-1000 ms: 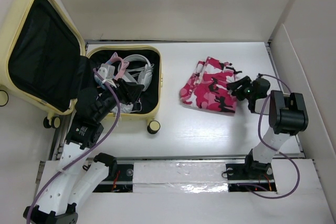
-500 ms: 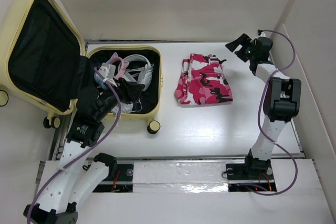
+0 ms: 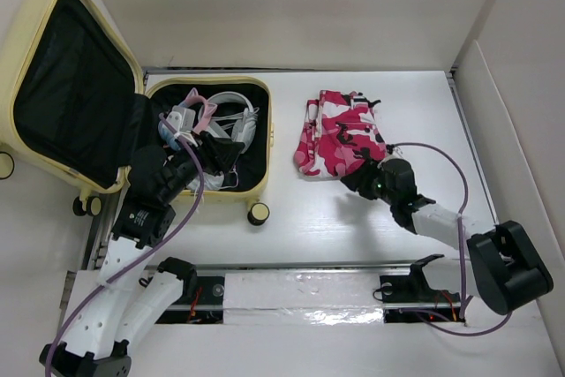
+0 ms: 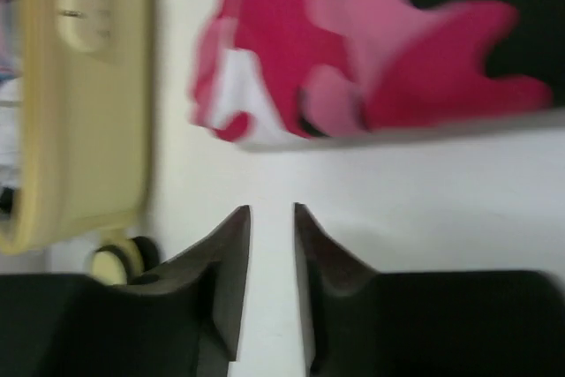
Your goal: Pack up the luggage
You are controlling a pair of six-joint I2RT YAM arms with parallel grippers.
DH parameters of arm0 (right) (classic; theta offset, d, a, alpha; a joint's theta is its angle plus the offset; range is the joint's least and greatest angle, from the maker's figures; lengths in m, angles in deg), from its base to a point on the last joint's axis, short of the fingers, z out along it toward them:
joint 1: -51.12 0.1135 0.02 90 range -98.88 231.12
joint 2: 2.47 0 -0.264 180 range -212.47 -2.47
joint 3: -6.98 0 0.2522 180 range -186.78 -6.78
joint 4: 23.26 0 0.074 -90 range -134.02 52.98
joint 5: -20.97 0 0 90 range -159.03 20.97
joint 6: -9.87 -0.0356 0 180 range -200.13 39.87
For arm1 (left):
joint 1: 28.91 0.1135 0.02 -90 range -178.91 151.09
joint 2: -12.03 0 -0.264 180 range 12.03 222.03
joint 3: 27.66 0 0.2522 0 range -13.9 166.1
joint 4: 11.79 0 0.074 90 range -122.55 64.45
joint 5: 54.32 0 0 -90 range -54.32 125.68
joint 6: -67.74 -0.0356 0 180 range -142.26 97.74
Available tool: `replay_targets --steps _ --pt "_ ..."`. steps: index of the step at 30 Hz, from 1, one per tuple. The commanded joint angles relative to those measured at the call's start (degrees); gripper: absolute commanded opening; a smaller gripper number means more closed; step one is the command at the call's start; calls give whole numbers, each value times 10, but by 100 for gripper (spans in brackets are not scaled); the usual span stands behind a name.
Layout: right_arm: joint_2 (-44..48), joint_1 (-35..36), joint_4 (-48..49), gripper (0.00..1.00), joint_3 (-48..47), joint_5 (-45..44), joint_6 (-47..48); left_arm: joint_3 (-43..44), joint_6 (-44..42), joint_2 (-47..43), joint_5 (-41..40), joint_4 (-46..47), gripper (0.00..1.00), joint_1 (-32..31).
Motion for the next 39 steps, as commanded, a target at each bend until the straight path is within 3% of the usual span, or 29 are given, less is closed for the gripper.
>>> replay_targets --steps 1,4,7,12,17,19,23,28,30,34,36,38,39 --pt "18 -6 -1 55 7 -81 -38 -1 4 -14 10 25 40 -2" --pt "-4 -12 13 70 0 -83 -38 -3 5 -18 14 27 41 -2" --pt "-56 -18 37 74 -13 -110 -52 -5 5 -23 11 26 41 -2" --pt "-148 -39 94 74 -37 -110 -66 -6 4 -28 4 25 41 -2" --pt "-144 -47 109 70 -39 -116 -67 -6 7 -14 13 28 43 -2" --pt "-153 -42 123 61 -51 -118 -70 -4 11 6 30 44 43 -2" --pt "-201 -21 147 61 -99 -32 -77 8 22 54 68 55 44 -2" --pt "-138 11 127 70 -61 -16 -59 37 37 82 64 65 44 -7" --pt "-82 11 93 73 -33 -2 -52 85 55 134 82 68 44 -17" --pt "3 -7 26 78 -37 0 0 184 48 225 -7 36 45 -116" --pt "34 -34 -6 68 -70 -38 24 206 59 267 -50 34 46 -163" --pt "36 -81 -12 30 -108 -76 86 193 69 285 -96 46 54 -221" --pt "17 -100 -55 13 -177 -114 102 187 70 302 -162 51 56 -247"
